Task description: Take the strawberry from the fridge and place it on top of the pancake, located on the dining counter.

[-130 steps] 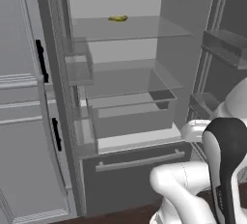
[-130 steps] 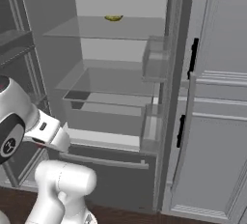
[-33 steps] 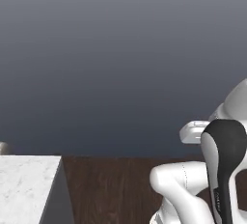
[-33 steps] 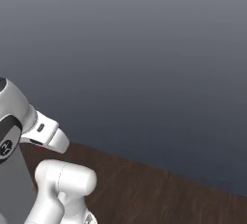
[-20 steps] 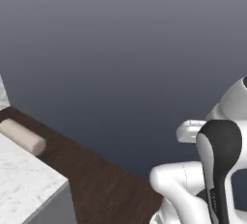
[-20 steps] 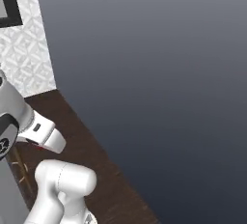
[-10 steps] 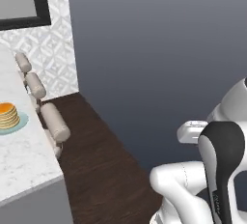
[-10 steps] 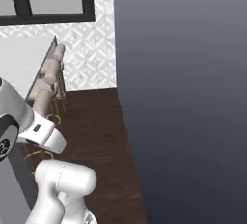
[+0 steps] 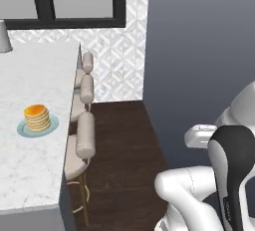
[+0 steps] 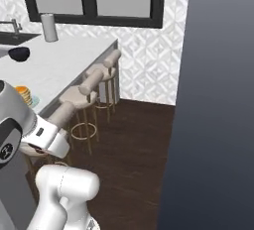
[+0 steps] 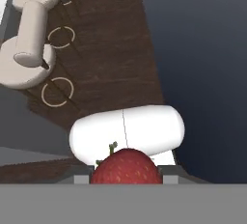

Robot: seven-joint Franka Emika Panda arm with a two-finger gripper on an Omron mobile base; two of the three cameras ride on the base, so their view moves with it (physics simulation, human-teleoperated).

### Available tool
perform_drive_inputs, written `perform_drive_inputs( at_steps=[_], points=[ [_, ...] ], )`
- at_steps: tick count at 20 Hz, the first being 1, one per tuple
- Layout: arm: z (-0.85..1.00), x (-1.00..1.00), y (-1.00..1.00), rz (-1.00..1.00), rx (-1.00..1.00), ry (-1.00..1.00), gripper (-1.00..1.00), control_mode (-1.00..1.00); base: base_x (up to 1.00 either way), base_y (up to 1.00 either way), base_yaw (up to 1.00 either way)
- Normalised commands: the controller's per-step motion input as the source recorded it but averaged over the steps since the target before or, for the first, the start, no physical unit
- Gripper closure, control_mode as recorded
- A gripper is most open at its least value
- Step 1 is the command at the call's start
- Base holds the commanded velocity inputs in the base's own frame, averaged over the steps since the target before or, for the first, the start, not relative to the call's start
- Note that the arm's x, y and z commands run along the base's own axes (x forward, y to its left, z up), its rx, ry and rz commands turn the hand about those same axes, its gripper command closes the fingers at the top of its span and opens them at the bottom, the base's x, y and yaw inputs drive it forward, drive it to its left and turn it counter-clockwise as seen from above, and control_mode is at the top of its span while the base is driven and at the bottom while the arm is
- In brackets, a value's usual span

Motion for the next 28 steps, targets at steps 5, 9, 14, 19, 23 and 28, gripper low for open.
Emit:
perform_drive_inputs(
  at_steps=[5, 9, 14, 19, 23, 28],
  points=[
    [0.0, 0.0, 0.0, 0.0, 0.0, 0.0, 1.0, 1.0, 0.95, -0.44, 0.69],
    [0.0, 0.0, 0.0, 0.0, 0.0, 0.0, 1.0, 1.0, 0.7, -0.66, 0.71],
    [0.0, 0.0, 0.0, 0.0, 0.0, 0.0, 1.0, 1.0, 0.25, -0.68, 0.7],
    [0.0, 0.0, 0.0, 0.0, 0.0, 0.0, 1.0, 1.0, 0.23, -0.45, 0.81],
    [0.0, 0.0, 0.0, 0.0, 0.0, 0.0, 1.0, 1.0, 0.06, -0.44, 0.78],
    [0.0, 0.0, 0.0, 0.0, 0.0, 0.0, 1.0, 1.0, 0.0, -0.73, 0.74]
  ],
)
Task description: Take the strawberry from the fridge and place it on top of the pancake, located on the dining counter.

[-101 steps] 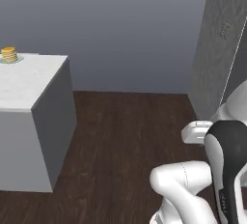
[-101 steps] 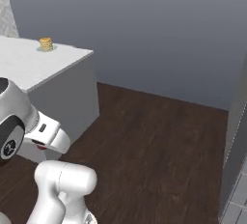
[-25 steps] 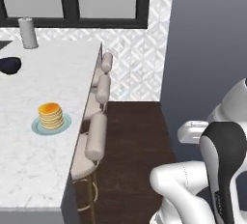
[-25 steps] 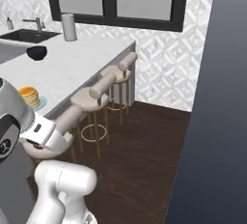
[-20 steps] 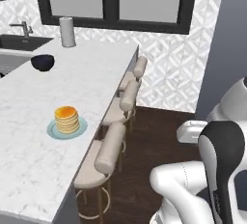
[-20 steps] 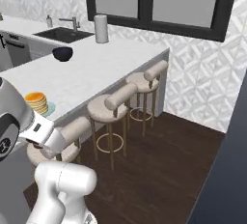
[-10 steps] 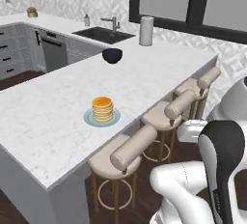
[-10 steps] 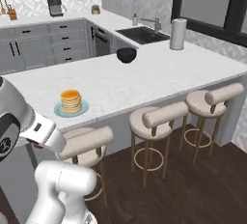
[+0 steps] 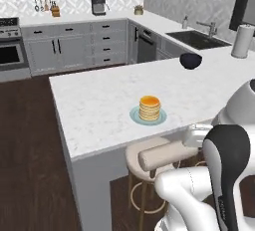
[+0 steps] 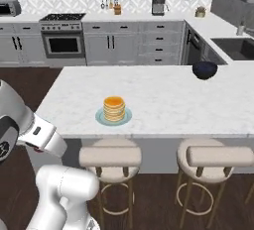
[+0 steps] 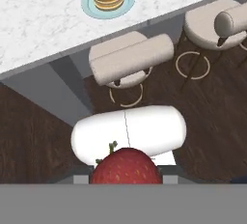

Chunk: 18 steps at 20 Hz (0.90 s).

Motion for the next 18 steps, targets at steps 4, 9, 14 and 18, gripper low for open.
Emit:
perform_drive_inputs(
  at_steps=[4, 9, 14, 18],
  points=[
    [0.0, 0.0, 0.0, 0.0, 0.0, 0.0, 1.0, 1.0, 0.02, -0.88, 0.69],
    [0.0, 0.0, 0.0, 0.0, 0.0, 0.0, 1.0, 1.0, 0.15, -0.84, 0.3],
    [0.0, 0.0, 0.0, 0.0, 0.0, 0.0, 1.0, 1.0, 0.02, 0.3, -0.23],
    [0.0, 0.0, 0.0, 0.0, 0.0, 0.0, 1.0, 1.0, 0.19, 0.62, -0.21]
  ],
)
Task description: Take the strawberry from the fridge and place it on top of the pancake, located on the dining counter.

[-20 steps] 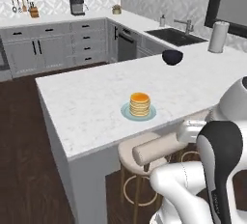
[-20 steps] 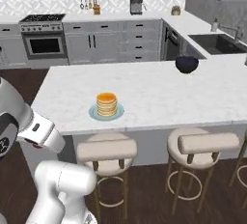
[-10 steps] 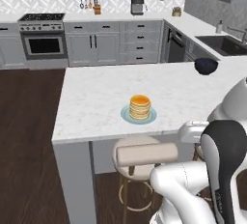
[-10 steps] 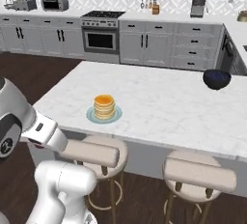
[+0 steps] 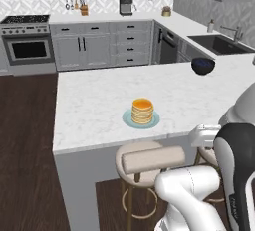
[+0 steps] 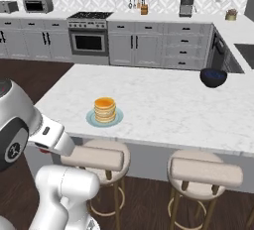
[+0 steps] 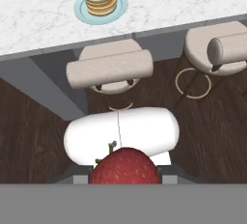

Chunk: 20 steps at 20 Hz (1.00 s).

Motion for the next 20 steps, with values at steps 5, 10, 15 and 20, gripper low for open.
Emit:
perform_drive_inputs(
  at_steps=[5, 10, 15, 20],
  points=[
    [0.0, 0.0, 0.0, 0.0, 0.0, 0.0, 1.0, 1.0, 0.31, 0.1, -0.02],
    [0.0, 0.0, 0.0, 0.0, 0.0, 0.0, 1.0, 1.0, 0.38, 0.02, 0.0],
    [0.0, 0.0, 0.0, 0.0, 0.0, 0.0, 1.0, 1.0, 0.5, 0.41, -0.02],
    [0.0, 0.0, 0.0, 0.0, 0.0, 0.0, 1.0, 1.0, 0.44, 0.53, -0.01]
  ],
)
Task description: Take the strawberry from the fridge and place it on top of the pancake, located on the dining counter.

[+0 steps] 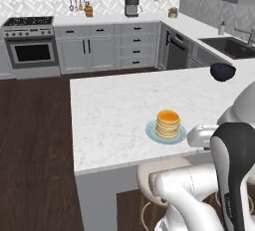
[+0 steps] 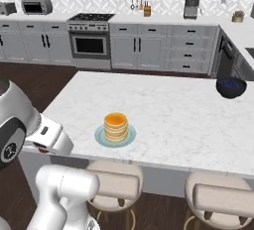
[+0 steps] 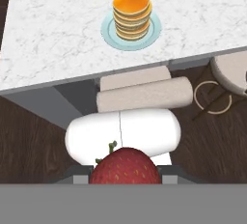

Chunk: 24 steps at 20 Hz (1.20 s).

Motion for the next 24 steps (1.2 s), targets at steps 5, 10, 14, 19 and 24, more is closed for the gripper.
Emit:
perform_drive_inputs(
  at_steps=[5, 10, 14, 19, 24],
  points=[
    [0.0, 0.0, 0.0, 0.0, 0.0, 0.0, 1.0, 1.0, 0.45, 0.11, 0.0],
    [0.0, 0.0, 0.0, 0.0, 0.0, 0.0, 1.0, 1.0, 0.46, -0.08, 0.02],
    [0.0, 0.11, 0.0, 0.0, 0.0, 0.0, 1.0, -1.0, 0.27, 0.0, 0.01],
    [0.0, 0.93, -0.1, 0.01, 0.0, 0.08, 1.0, -1.0, 0.0, 0.0, 0.0],
    [0.0, 1.0, -0.43, 0.04, 0.0, 0.04, 1.0, -1.0, 0.0, 0.0, 0.0]
  ],
)
